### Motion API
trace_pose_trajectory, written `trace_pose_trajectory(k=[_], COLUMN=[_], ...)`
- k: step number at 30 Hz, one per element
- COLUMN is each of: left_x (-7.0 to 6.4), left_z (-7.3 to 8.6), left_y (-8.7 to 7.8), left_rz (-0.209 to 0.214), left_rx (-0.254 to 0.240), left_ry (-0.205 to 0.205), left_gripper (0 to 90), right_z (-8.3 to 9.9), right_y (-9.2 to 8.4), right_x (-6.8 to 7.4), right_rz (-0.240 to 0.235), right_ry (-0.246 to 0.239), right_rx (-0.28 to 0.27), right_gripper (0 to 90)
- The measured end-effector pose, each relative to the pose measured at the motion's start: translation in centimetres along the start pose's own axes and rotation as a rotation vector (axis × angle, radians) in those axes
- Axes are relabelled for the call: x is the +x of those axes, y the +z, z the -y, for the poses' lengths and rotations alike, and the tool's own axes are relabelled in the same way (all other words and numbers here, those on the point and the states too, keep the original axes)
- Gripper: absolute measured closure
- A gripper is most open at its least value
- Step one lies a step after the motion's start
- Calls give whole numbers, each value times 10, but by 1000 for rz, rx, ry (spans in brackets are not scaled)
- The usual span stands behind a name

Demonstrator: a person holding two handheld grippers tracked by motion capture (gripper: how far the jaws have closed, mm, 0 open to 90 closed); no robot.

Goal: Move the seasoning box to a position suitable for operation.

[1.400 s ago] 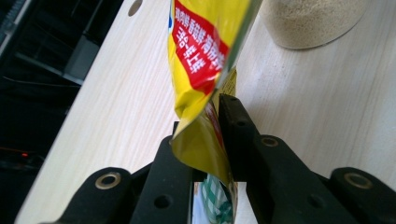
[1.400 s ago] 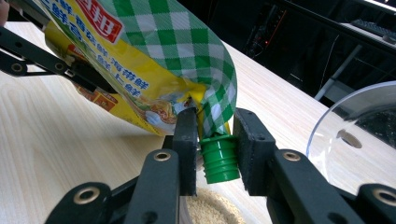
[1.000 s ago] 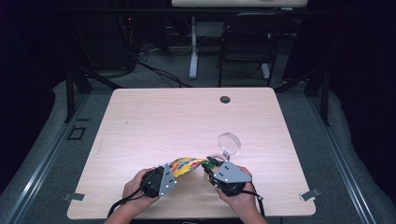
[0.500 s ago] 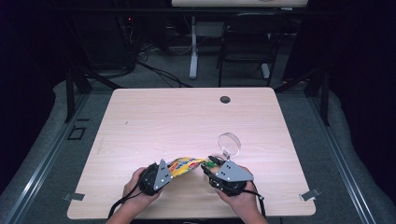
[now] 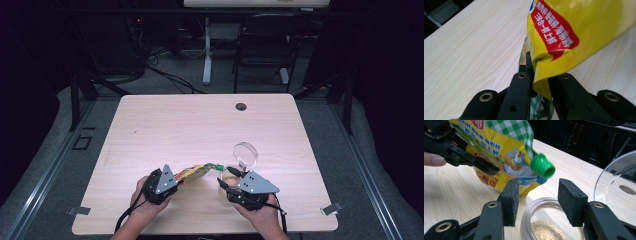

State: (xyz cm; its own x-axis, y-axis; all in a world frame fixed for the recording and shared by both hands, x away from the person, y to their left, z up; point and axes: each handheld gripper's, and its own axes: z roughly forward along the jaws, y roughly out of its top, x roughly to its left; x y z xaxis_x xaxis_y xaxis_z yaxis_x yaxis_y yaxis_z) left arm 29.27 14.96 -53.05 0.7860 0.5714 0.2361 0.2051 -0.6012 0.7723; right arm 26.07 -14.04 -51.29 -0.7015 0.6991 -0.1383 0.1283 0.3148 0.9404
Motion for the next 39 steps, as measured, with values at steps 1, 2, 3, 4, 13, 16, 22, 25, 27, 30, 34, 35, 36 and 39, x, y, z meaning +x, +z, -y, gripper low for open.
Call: trace_pose_trajectory(k=[1, 2, 3, 4, 13, 16, 22, 25, 27, 30, 34, 35, 36, 39], left_x=[2, 4, 5, 7, 25, 30, 42, 46, 46, 47, 49, 49, 50, 50], left_z=[1, 2, 3, 4, 20, 25, 35, 39, 40, 41, 44, 44, 45, 45], left_y=[0, 0, 0, 0, -2, -3, -5, -5, -7, -8, -11, -11, -12, -12], left_rz=[1, 2, 6, 7, 41, 43, 56, 64, 63, 61, 70, 69, 71, 76], left_rx=[-6, -12, -15, -17, -65, -75, -91, -101, -102, -117, -132, -139, -140, -152], left_ry=[-12, -29, -44, -54, -209, -253, -349, -386, -393, -403, -426, -428, -430, -436], left_gripper=[868, 869, 868, 869, 859, 854, 821, 803, 796, 762, 716, 706, 698, 682], right_z=[0, 0, 0, -1, 0, 1, 1, 2, 2, 3, 3, 3, 3, 3], right_y=[-1, -1, -2, -2, 0, 1, 2, 3, 3, 4, 4, 4, 4, 4], right_x=[0, 0, -1, -1, -4, -4, -5, -5, -5, -4, -5, -5, -5, -6], right_rz=[2, -3, -7, -12, -14, -15, -17, -20, -23, -25, -26, -24, -26, -24], right_ry=[5, 15, 20, 27, 47, 43, 54, 54, 55, 55, 59, 62, 67, 70], right_rx=[0, -6, -6, -8, -6, 0, 1, 5, 5, 6, 11, 11, 8, 6], right_gripper=[514, 512, 510, 509, 510, 511, 512, 513, 513, 513, 513, 513, 513, 512])
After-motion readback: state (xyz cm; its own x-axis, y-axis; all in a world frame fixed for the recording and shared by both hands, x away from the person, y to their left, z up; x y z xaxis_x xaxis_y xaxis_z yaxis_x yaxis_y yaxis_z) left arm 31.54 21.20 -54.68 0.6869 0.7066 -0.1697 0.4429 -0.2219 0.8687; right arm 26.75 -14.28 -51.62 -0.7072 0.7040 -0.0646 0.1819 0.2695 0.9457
